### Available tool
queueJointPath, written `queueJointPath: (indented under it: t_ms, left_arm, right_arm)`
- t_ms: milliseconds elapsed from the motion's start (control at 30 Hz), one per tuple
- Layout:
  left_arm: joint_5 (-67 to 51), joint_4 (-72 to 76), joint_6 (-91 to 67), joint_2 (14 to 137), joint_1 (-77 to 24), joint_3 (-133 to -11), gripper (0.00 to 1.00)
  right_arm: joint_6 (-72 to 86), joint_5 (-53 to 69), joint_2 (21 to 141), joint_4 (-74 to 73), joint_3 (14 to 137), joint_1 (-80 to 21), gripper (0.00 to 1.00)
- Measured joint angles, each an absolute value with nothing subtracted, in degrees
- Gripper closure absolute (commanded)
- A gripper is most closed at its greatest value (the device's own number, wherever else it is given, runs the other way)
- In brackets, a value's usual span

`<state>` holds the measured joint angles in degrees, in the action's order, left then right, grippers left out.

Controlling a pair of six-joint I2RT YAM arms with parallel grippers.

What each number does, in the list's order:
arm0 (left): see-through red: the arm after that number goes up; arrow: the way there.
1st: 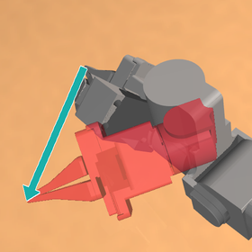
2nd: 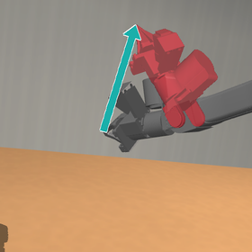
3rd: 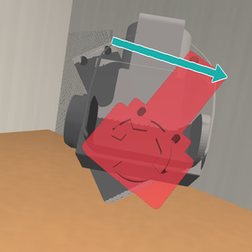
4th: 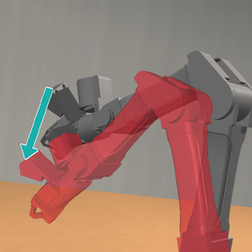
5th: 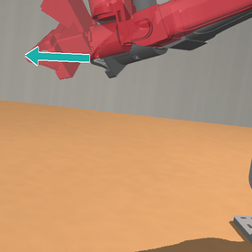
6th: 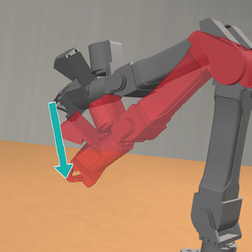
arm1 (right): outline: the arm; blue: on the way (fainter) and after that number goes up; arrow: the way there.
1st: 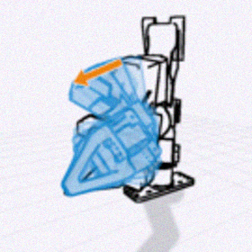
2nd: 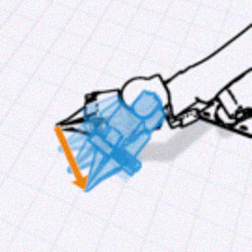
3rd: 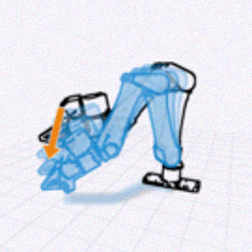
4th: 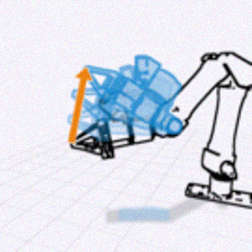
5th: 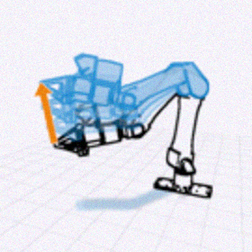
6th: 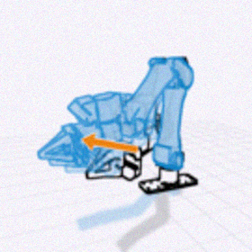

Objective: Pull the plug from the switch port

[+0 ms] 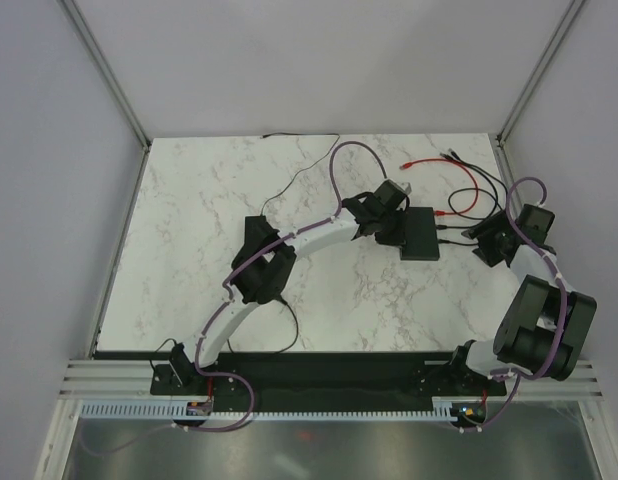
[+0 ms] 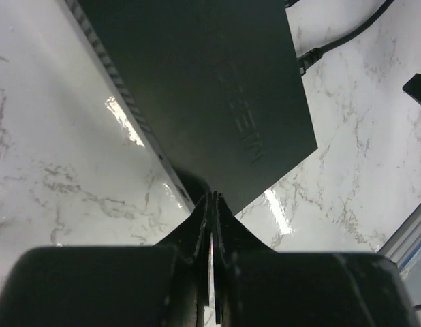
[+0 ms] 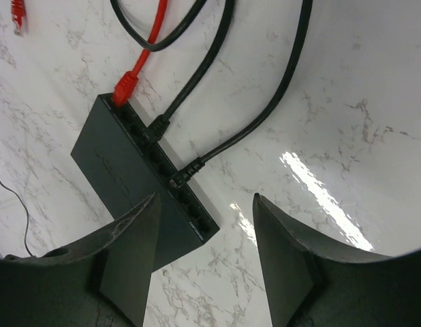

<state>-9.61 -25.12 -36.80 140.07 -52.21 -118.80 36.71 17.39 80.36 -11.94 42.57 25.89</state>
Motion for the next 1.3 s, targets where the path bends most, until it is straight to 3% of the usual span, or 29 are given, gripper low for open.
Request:
queueJointPath:
  t_ms: [333, 567, 833, 1300]
  left_arm:
    - [-13.8, -20.6, -39.2, 147.9, -54.1, -128.5, 0.98]
    - [-9.8, -16.6, -38.4, 138.5, -55.1, -113.8, 0.95]
    - [-5.2, -16.9, -36.1, 128.3, -54.0, -105.1, 0.96]
    - [-5.2, -14.2, -35.9, 136.3, -53.4, -105.7, 0.98]
  right_arm:
    - [42.2, 20.8, 86.2, -1.0, 42.4, 26.1, 0.37]
    - [42.7, 20.9, 85.9, 0.0, 40.4, 26.1, 0.37]
    - [42.7, 20.1, 84.9, 0.8, 37.8, 26.0, 0.37]
    - [44.9, 15.8, 80.4, 12.5, 35.6, 26.1, 0.38]
